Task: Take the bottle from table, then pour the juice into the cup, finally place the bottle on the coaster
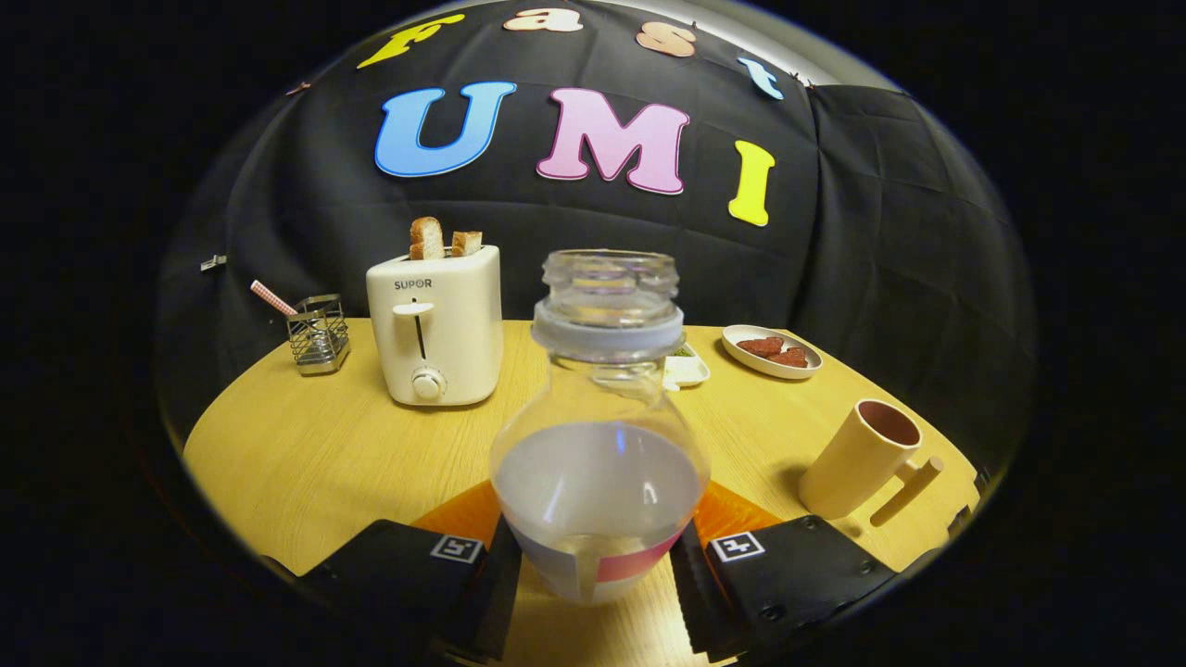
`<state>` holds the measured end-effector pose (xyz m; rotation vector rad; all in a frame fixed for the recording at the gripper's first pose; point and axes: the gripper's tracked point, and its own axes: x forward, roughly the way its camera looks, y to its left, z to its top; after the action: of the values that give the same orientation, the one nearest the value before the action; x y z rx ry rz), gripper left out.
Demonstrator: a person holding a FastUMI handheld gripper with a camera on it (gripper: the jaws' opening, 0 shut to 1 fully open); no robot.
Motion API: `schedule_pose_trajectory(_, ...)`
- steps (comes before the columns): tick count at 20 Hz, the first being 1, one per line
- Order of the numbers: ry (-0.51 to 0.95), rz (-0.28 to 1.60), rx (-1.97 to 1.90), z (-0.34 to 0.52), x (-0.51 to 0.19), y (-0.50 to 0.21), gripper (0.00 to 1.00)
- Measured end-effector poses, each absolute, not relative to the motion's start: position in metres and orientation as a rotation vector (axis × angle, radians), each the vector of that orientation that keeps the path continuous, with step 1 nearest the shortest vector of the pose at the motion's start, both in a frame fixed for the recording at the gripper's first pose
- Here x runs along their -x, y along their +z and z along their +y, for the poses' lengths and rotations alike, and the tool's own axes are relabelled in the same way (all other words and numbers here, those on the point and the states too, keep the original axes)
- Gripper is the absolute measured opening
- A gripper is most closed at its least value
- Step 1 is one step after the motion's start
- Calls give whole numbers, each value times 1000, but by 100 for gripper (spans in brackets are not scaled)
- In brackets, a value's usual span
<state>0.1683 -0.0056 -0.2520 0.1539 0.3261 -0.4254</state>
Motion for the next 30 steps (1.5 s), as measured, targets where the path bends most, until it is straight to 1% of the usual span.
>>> schedule_pose_trajectory(9, -429, 313, -247, -28, -146, -212, 74)
schedule_pose_trajectory(14, -402, 264, -370, -40, -133, -176, 74)
schedule_pose_trajectory(16, -420, 235, -376, -56, -125, -164, 73)
schedule_pose_trajectory(18, -428, 221, -382, -69, -117, -158, 73)
schedule_pose_trajectory(21, -396, 232, -436, -79, -110, -158, 73)
schedule_pose_trajectory(25, -351, 213, -616, -88, -104, -155, 73)
schedule_pose_trajectory(30, -336, 164, -882, -108, -108, -160, 74)
